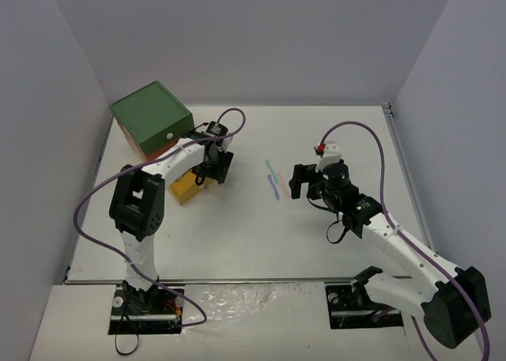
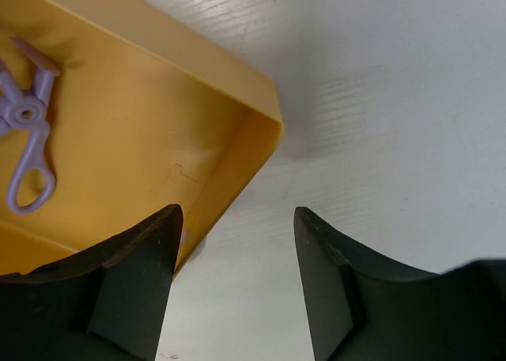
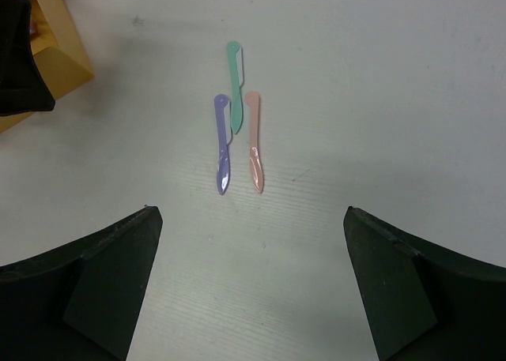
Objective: Organize the makeup
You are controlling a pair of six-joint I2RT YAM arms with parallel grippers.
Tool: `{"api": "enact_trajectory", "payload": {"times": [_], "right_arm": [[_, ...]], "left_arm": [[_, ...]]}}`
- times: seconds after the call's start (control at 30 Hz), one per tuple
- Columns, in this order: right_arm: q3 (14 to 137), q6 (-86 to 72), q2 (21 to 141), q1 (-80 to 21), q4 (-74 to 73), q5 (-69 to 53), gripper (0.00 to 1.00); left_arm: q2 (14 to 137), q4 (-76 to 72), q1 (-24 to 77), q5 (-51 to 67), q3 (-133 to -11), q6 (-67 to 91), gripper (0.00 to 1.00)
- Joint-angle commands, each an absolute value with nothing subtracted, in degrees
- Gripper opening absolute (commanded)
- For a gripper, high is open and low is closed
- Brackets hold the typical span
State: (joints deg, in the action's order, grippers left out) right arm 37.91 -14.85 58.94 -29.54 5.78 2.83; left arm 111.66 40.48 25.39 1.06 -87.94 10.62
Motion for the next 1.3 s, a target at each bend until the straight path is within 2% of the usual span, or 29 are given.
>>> {"api": "enact_trajectory", "payload": {"times": [0.0, 0.13, 0.23, 0.33, 0.53, 0.63, 0.9, 1.27], "right_arm": [[38.1, -14.4, 59.3, -29.1, 8.9, 3.7, 0.97], [37.9, -14.4, 59.3, -29.1, 8.9, 3.9, 0.97], [38.0, -14.3, 59.3, -29.1, 9.0, 3.7, 0.97], [38.0, -14.5, 59.2, -29.1, 9.0, 4.0, 0.97], [38.0, -15.0, 58.4, -29.1, 8.9, 4.4, 0.97], [37.9, -15.1, 58.2, -29.1, 8.9, 4.9, 0.97], [37.5, -16.2, 56.1, -29.2, 8.7, 4.9, 0.96], [35.3, -17.8, 54.0, -29.2, 8.7, 3.7, 0.96]], "left_arm": [[109.3, 40.2, 25.8, 7.4, -87.8, 11.6, 0.53], [108.2, 39.7, 26.1, 8.9, -86.5, 12.2, 0.52], [107.7, 41.0, 26.0, 5.9, -87.4, 12.3, 0.53], [105.1, 40.3, 26.0, 0.2, -89.2, 14.7, 0.64], [97.2, 33.8, 27.7, -3.3, -91.4, 24.1, 0.74], [95.2, 30.2, 31.2, -5.4, -90.7, 30.5, 0.75], [103.4, 26.8, 41.2, -13.0, -92.0, 43.0, 0.75], [115.7, 24.1, 45.0, -17.7, -99.7, 44.5, 0.74]]}}
